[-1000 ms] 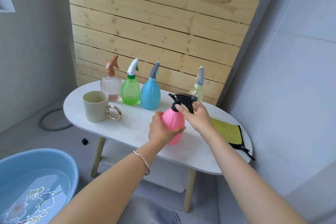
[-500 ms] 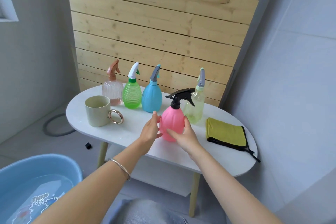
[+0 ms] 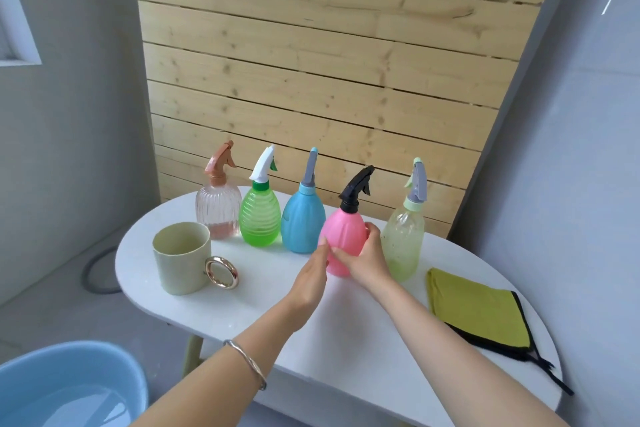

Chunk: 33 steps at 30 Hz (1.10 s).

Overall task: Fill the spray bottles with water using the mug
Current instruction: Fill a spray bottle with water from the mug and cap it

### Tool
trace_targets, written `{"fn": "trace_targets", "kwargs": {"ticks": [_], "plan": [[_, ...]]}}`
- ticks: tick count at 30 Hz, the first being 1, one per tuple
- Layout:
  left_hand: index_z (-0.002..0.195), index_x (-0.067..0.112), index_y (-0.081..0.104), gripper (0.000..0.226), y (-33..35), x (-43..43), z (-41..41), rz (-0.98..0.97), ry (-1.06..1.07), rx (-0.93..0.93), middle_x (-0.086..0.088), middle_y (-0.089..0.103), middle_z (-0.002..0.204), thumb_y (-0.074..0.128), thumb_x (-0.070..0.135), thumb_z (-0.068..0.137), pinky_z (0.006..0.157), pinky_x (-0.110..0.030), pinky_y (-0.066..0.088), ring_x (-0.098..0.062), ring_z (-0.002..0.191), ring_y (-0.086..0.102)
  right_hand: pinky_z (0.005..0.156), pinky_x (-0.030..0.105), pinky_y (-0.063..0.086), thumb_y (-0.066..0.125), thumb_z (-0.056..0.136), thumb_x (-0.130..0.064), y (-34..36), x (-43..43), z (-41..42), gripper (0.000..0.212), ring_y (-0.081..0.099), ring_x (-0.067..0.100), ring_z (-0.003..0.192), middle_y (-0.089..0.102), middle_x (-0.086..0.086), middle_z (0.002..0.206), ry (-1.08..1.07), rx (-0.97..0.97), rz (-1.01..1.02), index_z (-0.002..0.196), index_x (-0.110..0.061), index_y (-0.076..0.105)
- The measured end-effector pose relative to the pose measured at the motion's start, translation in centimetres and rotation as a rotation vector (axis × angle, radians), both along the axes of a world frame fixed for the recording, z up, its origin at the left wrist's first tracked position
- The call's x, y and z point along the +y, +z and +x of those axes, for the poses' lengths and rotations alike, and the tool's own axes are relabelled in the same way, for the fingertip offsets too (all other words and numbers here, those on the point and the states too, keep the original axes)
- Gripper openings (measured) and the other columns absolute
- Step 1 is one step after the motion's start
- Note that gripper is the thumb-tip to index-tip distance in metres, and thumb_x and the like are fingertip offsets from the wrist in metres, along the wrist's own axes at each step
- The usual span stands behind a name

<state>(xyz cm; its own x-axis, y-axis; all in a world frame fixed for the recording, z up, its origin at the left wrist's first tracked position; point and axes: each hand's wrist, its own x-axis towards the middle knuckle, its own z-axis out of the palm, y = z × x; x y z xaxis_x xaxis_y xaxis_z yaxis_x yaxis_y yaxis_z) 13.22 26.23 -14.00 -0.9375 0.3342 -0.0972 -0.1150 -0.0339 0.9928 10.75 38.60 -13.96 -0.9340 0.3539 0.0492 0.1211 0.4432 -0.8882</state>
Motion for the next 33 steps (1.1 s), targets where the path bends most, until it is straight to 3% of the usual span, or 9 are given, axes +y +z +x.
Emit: {"fn": "trace_targets", "kwargs": {"ticks": [3,7,9,11,15,18,25,28,33], "plan": [[0.152,0.022,0.028,0.055,-0.3,0.8,-0.7,0.014,-0.009,0.016,0.015,0.037,0.135,0.018,0.049,0.105,0.120,-0.032,0.024,-0.008,0.139,0.034,0.091,0.031,0.043,0.077,0.077,-0.027,-0.1,0.6,-1.2,0.085,0.049,0.022,0.115,0.042,0.006,0.137,0.005,0.003,-0.054,0.141,-0.015,0.021],[0.153,0.025,0.026,0.056,-0.9,1.4,-1.1,0.042,-0.014,0.034,0.016,0.034,0.144,0.021,0.051,0.103,0.121,-0.035,0.021,-0.007,0.142,0.030,0.100,0.032,0.039,0.079,0.075,-0.025,-0.2,1.2,-2.4,0.088,0.043,0.024,0.126,0.033,0.007,0.140,-0.034,0.035,-0.002,0.144,-0.012,0.024],[0.153,0.023,0.026,0.055,-1.1,1.3,-1.6,0.014,0.084,0.101,0.014,0.031,0.151,0.029,0.046,0.104,0.118,-0.026,0.021,-0.004,0.140,0.030,0.102,0.032,0.037,0.078,0.076,-0.026,-0.3,1.0,-2.9,0.090,0.040,0.023,0.129,0.029,0.008,0.142,-0.043,0.039,0.019,0.146,-0.012,0.023],[0.153,0.020,0.023,0.055,-0.8,0.7,-2.4,-0.075,0.258,0.221,0.010,0.029,0.155,0.039,0.037,0.103,0.111,-0.019,0.022,-0.006,0.141,0.030,0.107,0.034,0.035,0.073,0.080,-0.024,-0.6,1.0,-3.0,0.089,0.036,0.023,0.134,0.027,0.006,0.148,-0.027,0.036,0.012,0.149,-0.015,0.018],[0.155,0.011,0.012,0.079,0.2,-0.2,-6.2,-0.403,0.387,0.483,-0.003,0.019,0.160,0.058,0.034,0.096,0.117,-0.027,0.017,-0.018,0.148,0.016,0.109,0.041,0.035,0.071,0.082,-0.021,-1.2,1.2,-3.3,0.089,0.035,0.023,0.135,0.028,0.004,0.151,-0.009,0.033,0.002,0.150,-0.019,0.012],[0.154,0.006,0.013,0.086,1.0,-0.2,-8.9,-0.495,0.363,0.425,-0.008,0.024,0.158,0.064,0.038,0.092,0.115,-0.029,0.020,-0.022,0.146,0.021,0.107,0.038,0.037,0.076,0.076,-0.023,-1.1,1.4,-3.6,0.094,0.037,0.021,0.133,0.032,0.003,0.147,-0.006,0.046,-0.005,0.148,-0.018,0.016],[0.137,0.010,0.041,0.063,1.5,-0.5,-12.1,-0.619,0.402,0.450,-0.008,0.048,0.133,0.070,0.035,0.087,0.091,-0.034,0.040,-0.025,0.121,0.049,0.107,0.034,0.035,0.075,0.079,-0.021,-1.3,1.9,-4.4,0.090,0.036,0.020,0.133,0.033,0.000,0.147,0.047,0.085,0.005,0.148,-0.018,0.017],[0.137,0.009,0.043,0.060,2.0,-1.1,-12.9,-0.612,0.316,0.460,-0.008,0.049,0.134,0.069,0.032,0.089,0.085,-0.028,0.037,-0.025,0.119,0.051,0.106,0.035,0.037,0.076,0.079,-0.022,-1.1,2.3,-4.7,0.090,0.038,0.021,0.131,0.035,0.000,0.144,0.058,0.097,0.004,0.147,-0.020,0.017],[0.143,0.010,0.038,0.063,2.6,-2.3,-13.1,-0.603,0.179,0.455,-0.008,0.045,0.142,0.068,0.029,0.091,0.090,-0.019,0.031,-0.022,0.128,0.045,0.107,0.038,0.036,0.074,0.080,-0.023,-0.9,2.6,-4.8,0.092,0.037,0.022,0.132,0.032,0.003,0.146,0.068,0.080,0.009,0.148,-0.020,0.013]]}}
